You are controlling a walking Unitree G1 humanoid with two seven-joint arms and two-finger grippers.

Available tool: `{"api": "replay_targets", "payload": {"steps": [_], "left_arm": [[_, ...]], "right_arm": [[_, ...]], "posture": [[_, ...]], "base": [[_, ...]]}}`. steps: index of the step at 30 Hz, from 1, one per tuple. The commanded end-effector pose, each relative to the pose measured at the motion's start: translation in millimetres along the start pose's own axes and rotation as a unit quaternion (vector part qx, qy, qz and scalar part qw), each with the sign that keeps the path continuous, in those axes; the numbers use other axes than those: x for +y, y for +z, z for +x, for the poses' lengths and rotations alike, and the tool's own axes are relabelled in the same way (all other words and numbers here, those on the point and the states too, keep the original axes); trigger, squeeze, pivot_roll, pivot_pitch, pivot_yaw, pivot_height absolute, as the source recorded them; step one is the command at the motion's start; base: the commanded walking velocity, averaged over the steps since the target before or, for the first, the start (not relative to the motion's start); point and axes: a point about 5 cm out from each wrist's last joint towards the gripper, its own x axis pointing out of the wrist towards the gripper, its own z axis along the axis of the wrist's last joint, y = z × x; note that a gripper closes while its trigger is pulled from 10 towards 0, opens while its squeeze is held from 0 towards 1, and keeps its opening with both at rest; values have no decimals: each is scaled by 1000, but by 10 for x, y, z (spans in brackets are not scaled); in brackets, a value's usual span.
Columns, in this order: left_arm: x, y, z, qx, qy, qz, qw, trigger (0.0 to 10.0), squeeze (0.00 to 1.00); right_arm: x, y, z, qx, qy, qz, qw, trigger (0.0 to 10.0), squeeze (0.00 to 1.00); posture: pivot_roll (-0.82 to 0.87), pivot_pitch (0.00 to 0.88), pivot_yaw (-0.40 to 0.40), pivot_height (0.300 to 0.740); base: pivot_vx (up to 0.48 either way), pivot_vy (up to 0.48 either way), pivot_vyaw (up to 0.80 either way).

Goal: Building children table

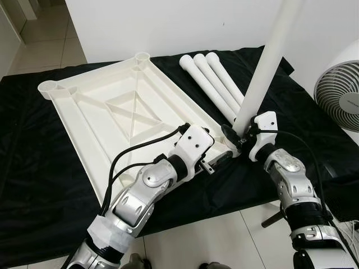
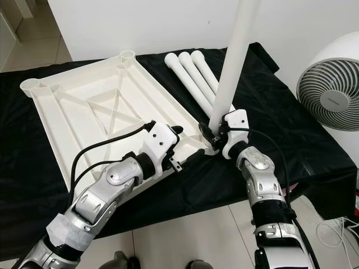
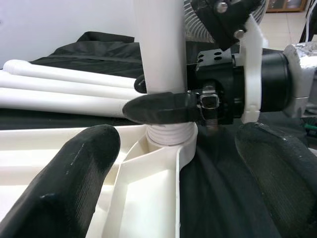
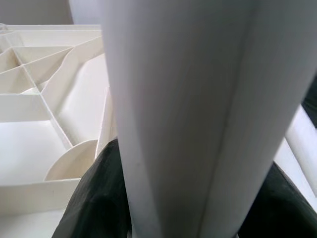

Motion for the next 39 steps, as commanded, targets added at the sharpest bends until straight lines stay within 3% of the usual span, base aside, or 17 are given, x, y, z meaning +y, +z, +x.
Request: {"api": "replay_targets", "payload": {"steps": [1, 7, 13, 15, 17, 18, 20, 21, 22, 24, 25, 29, 32, 37, 38, 39], "left_arm": [[-76, -3, 5, 4, -53, 2, 999, 10000, 0], [-81, 4, 3, 3, -54, 2, 999, 10000, 0], [-76, 4, 5, 4, -55, 3, 998, 10000, 0], [-67, 5, 4, 5, -55, 4, 998, 10000, 0], [-67, 5, 4, 5, -55, 4, 998, 10000, 0], [-63, 4, 4, 6, -56, 5, 998, 10000, 0], [-63, 4, 4, 6, -56, 5, 998, 10000, 0], [-62, 7, 5, 5, -56, 5, 998, 10000, 0], [-62, 7, 5, 5, -56, 5, 998, 10000, 0], [-65, 10, 10, 5, -58, 3, 998, 10000, 0], [-69, 11, 14, 5, -60, 4, 998, 10000, 0], [-71, 11, 17, 5, -61, 4, 998, 10000, 0], [-67, 10, 25, 5, -58, 5, 998, 10000, 0], [-70, 8, 28, 5, -56, 5, 998, 10000, 0], [-71, 8, 27, 5, -56, 5, 998, 10000, 0], [-71, 8, 27, 5, -56, 5, 998, 10000, 0]], "right_arm": [[-51, -78, -43, 16, -43, 5, 999, 10000, 0], [47, -73, -55, 11, -143, 47, 989, 10000, 0], [82, -71, -73, 10, -181, 52, 982, 10000, 0], [143, -62, -105, 3, -257, 59, 965, 10000, 0], [143, -62, -105, 3, -257, 59, 965, 10000, 0], [184, -61, -127, 5, -296, 56, 954, 10000, 0], [184, -61, -127, 5, -296, 56, 954, 10000, 0], [287, -72, -114, 9, -309, 64, 949, 10000, 0], [287, -72, -114, 9, -309, 64, 949, 10000, 0], [496, -31, -48, 4, -276, 72, 959, 10000, 0], [516, -8, -36, -2, -262, 73, 962, 10000, 1000], [519, 23, -27, -15, -244, 84, 966, 10000, 1000], [462, 84, 5, -35, -184, 100, 977, 10000, 1000], [307, 121, 20, -22, -107, 44, 993, 10000, 1000], [307, 121, 21, -20, -95, 37, 995, 10000, 718], [307, 121, 21, -20, -95, 37, 995, 10000, 718]], "posture": [[-109, 99, 46, 740], [-109, 107, 50, 740], [-109, 107, 52, 740], [-112, 107, 54, 740], [-112, 107, 54, 740], [-112, 106, 55, 740], [-112, 106, 55, 740], [-112, 105, 54, 740], [-112, 105, 54, 740], [-115, 106, 58, 740], [-118, 107, 54, 740], [-118, 107, 54, 740], [-117, 105, 47, 740], [-116, 102, 42, 740], [-116, 102, 42, 740], [-116, 102, 42, 740]], "base": [[0, 0, 0], [0, 0, 0], [0, 0, 0], [0, 0, 0], [0, 0, 0], [0, 0, 0], [0, 0, 0], [0, 0, 0], [0, 0, 0], [0, 0, 0], [0, 0, 0], [0, 0, 0], [0, 0, 0], [0, 0, 0], [0, 0, 0], [0, 0, 0]]}}
